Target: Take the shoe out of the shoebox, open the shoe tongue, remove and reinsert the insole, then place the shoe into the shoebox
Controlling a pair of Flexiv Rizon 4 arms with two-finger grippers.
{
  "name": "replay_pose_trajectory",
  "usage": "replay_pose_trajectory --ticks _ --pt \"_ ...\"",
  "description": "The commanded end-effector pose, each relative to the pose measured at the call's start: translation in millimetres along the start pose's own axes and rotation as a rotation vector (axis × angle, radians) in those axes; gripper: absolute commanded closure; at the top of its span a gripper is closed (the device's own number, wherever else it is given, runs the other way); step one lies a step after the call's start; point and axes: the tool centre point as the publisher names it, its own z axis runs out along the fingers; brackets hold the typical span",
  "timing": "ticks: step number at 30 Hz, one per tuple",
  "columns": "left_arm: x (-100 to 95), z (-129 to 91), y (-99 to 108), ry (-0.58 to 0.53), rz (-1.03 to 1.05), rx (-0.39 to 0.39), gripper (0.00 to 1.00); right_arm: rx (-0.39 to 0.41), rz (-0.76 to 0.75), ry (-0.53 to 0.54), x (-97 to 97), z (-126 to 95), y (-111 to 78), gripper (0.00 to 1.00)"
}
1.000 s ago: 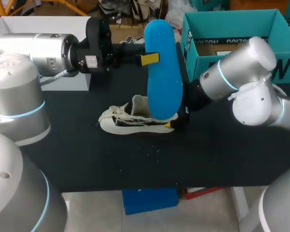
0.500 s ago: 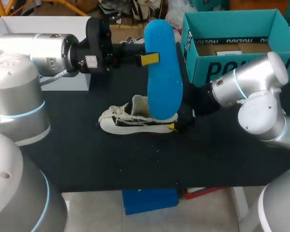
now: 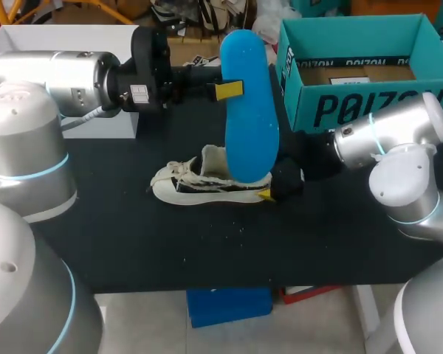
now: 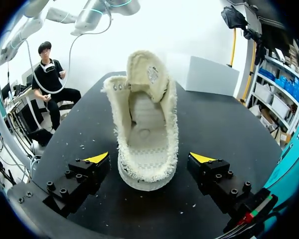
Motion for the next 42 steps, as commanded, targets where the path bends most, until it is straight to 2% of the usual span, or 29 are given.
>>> replay_pose_trajectory --ticks 1,5,10,12,13,16,17,18,19,20,22,23,25,28,32,38,42 --pt "-0.1 2 1 -0.004 0.002 0.002 1.0 -0.013 0.002 0.002 -0.6 2 -1.9 0.0" --pt "-0.1 2 1 -0.004 0.002 0.002 1.0 0.04 -0.008 0.019 -1.2 -5 2.0 0.0" --pt "-0.1 2 1 -0.004 0.002 0.002 1.0 0.343 -0.043 0.052 -9.8 -24 18.5 0.0" --pt "-0.1 2 1 -0.004 0.002 0.002 1.0 0.386 -0.036 0.041 -13.7 -30 25.5 0.0" --pt "-0.1 2 1 -0.004 0.002 0.002 1.0 0.436 -0.044 0.031 -15.3 -32 28.3 0.0" --pt "-0.1 2 1 -0.004 0.002 0.002 1.0 0.651 -0.086 -0.005 -19.7 -32 31.4 0.0" --pt "-0.1 2 1 -0.004 0.002 0.002 1.0 0.7 -0.098 -0.014 -20.9 -31 31.9 0.02" --pt "-0.1 2 1 -0.004 0.002 0.002 1.0 0.73 -0.105 -0.02 -21.9 -30 32.9 0.17" --pt "-0.1 2 1 -0.004 0.002 0.002 1.0 0.757 -0.109 -0.026 -22.9 -28 34.2 0.24" --pt "-0.1 2 1 -0.004 0.002 0.002 1.0 0.793 -0.123 -0.029 -23.3 -25 35.6 0.23" --pt "-0.1 2 1 -0.004 0.002 0.002 1.0 0.863 -0.143 -0.043 -24.0 -18 37.1 0.04" --pt "-0.1 2 1 -0.004 0.002 0.002 1.0 0.885 -0.151 -0.048 -24.3 -15 37.9 0.05" --pt "-0.1 2 1 -0.004 0.002 0.002 1.0 0.935 -0.169 -0.059 -25.0 -9 39.3 0.15" --pt "-0.1 2 1 -0.004 0.002 0.002 1.0 0.964 -0.178 -0.06 -24.4 -1 43.6 0.13" --pt "-0.1 2 1 -0.004 0.002 0.002 1.0 1.02 -0.209 -0.067 -24.6 8 50.2 0.21" --pt "-0.1 2 1 -0.004 0.002 0.002 1.0 1.084 -0.233 -0.07 -26.6 20 58.2 0.5" --pt "-0.1 2 1 -0.004 0.002 0.002 1.0 1.097 -0.23 -0.061 -27.0 28 60.2 0.5"
